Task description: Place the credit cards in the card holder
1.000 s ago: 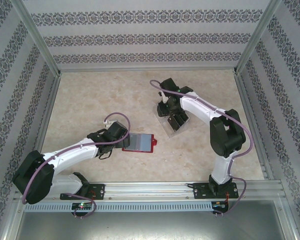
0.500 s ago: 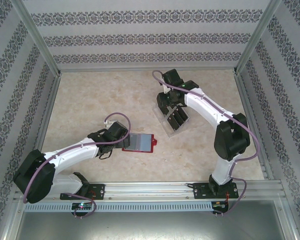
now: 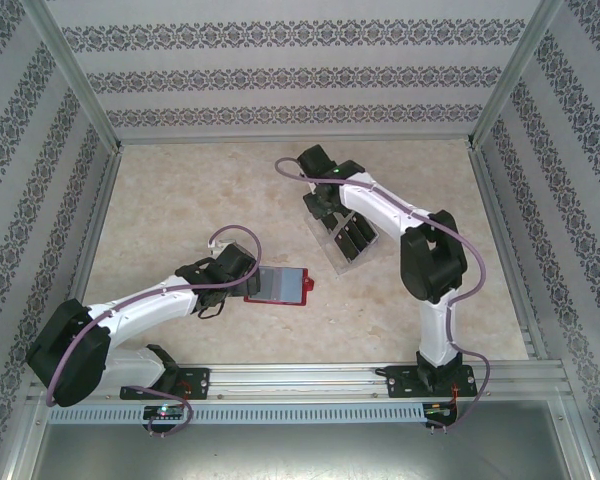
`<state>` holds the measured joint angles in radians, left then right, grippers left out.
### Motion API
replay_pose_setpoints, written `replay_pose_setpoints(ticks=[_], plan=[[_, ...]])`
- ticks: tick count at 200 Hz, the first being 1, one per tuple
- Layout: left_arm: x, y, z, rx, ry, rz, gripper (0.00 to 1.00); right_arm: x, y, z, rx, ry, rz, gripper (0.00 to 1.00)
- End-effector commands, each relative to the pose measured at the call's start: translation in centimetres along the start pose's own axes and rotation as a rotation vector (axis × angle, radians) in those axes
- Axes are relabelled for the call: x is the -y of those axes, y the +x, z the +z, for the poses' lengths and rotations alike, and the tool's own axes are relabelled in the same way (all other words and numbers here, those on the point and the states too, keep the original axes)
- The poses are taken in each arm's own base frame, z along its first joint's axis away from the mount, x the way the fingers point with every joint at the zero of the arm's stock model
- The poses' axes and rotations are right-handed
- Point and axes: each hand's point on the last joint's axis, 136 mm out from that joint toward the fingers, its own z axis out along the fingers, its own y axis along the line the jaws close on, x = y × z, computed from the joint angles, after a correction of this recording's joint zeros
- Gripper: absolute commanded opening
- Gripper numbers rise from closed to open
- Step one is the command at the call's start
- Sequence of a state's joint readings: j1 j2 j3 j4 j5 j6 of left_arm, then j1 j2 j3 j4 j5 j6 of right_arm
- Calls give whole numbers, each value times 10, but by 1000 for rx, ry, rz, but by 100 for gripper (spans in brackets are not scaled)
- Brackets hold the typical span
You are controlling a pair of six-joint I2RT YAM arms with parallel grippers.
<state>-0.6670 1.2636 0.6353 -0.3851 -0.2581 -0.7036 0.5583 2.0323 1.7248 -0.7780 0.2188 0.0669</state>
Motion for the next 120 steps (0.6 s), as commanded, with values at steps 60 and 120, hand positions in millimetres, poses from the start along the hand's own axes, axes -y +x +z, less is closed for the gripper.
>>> replay_pose_setpoints(ticks=[60,120], plan=[[2,-8,-1,12,8,-7,100,14,0,5,-40,107,-65,22],[2,-7,-1,14,10,-10,100,13,4,10,-65,107,-77,21]])
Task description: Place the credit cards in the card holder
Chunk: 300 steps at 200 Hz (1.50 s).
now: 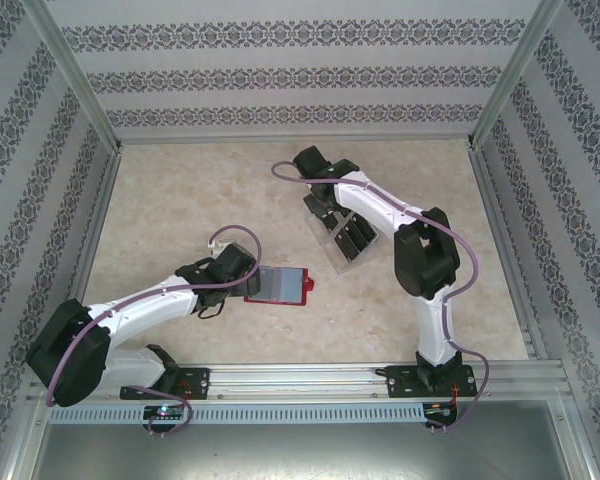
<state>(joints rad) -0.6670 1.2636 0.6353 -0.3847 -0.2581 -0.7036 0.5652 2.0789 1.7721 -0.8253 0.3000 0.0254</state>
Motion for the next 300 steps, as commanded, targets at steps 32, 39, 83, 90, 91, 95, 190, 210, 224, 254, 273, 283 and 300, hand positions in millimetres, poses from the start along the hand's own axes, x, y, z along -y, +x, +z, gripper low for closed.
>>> replay_pose_setpoints(ticks=[32,39,83,90,91,95,190,210,224,254,273,283,300], plan=[[2,-7,-1,15,9,-9,100,4,3,2,-26,24,-15,15],[2,-7,-1,16,10,-10,100,4,2,1,-23,23,-15,13],[2,-6,-1,13,11,-9,100,7,-3,-6,-6,17,-13,0],[2,-7,-1,12,10,-9,100,7,-5,-9,0,16,-14,0],[2,-7,-1,12,10,-8,100,7,-5,-10,0,15,-15,0],[3,-7,-1,13,11,-9,100,8,-6,-12,6,13,-12,0],[6,-15,-4,11,-4,21,100,12,-42,-130,254,-135,97,0],[5,-17,-4,7,-19,45,100,0,-38,-155,315,-265,180,0],[5,-19,-3,1,-31,64,100,-13,-29,-164,336,-378,258,0],[7,-21,-1,-19,-41,111,100,-48,1,-163,344,-629,436,0],[8,-21,0,-32,-43,131,100,-70,23,-154,346,-747,545,0],[8,-21,2,-39,-46,139,100,-82,36,-148,346,-796,595,0],[8,-18,3,-56,-51,154,100,-102,55,-138,344,-854,669,0]])
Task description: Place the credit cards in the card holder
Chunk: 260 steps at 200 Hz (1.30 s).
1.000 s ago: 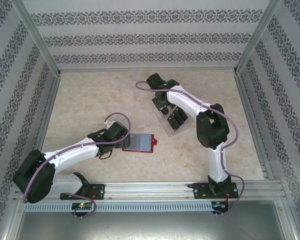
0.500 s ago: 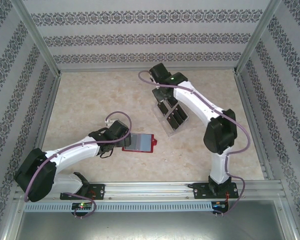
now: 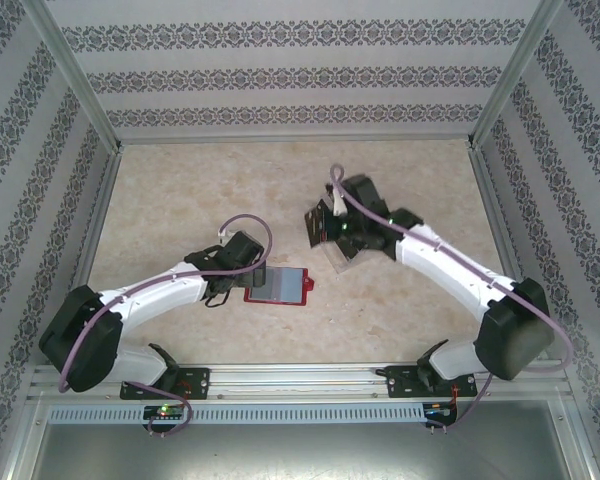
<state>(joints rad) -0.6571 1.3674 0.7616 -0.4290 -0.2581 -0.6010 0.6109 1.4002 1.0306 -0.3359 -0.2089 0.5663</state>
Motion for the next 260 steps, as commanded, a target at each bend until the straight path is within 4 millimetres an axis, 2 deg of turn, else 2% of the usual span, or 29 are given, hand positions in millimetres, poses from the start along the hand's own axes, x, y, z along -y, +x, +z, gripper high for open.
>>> replay_pose_setpoints(ticks=[1,43,70,133,164,221,260], plan=[[-7,4,1,-42,-33,54,100,-36,9,4,82,-218,174,0],[-9,13,8,-84,-56,73,100,-29,61,30,140,-251,293,0],[-12,18,12,-95,-70,64,100,-24,78,40,174,-265,325,0],[-19,29,18,-113,-93,58,100,-30,91,67,145,-272,338,0],[-20,34,20,-114,-89,43,100,-27,96,76,136,-268,359,0],[-18,39,26,-117,-70,43,100,-23,106,84,130,-265,382,0],[-21,43,28,-129,-84,35,100,-13,115,84,127,-236,388,0]])
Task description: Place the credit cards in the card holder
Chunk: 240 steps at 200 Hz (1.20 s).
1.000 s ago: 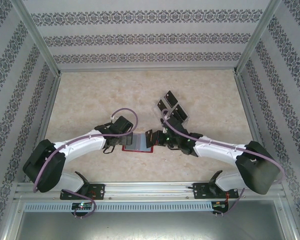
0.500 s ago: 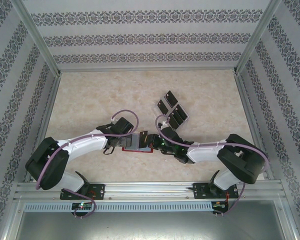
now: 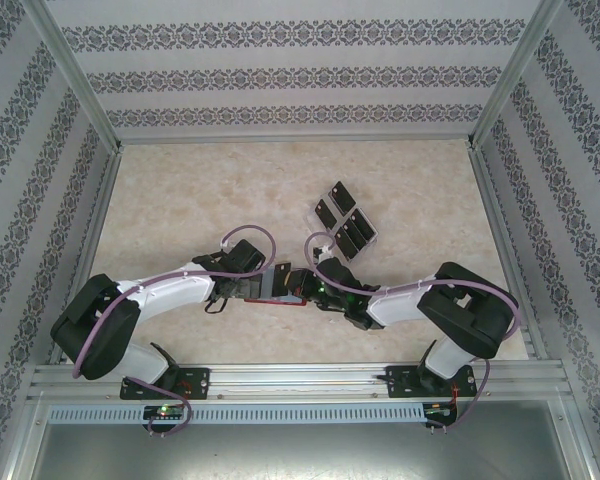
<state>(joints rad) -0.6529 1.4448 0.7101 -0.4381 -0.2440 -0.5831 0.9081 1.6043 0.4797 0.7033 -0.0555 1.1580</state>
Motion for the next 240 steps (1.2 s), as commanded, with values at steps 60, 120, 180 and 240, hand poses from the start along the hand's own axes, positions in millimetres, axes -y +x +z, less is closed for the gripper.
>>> replay_pose_setpoints(ticks=[60,120,180,240], plan=[[-15,12,3,-25,-54,-47,100,12,3,-2,32,4,10,0],[-18,16,2,-28,-56,-56,100,8,5,3,29,-34,18,0],[-18,18,2,-32,-57,-57,100,6,8,9,12,-62,28,0],[-19,18,2,-34,-59,-59,100,18,15,14,-1,-65,66,0]])
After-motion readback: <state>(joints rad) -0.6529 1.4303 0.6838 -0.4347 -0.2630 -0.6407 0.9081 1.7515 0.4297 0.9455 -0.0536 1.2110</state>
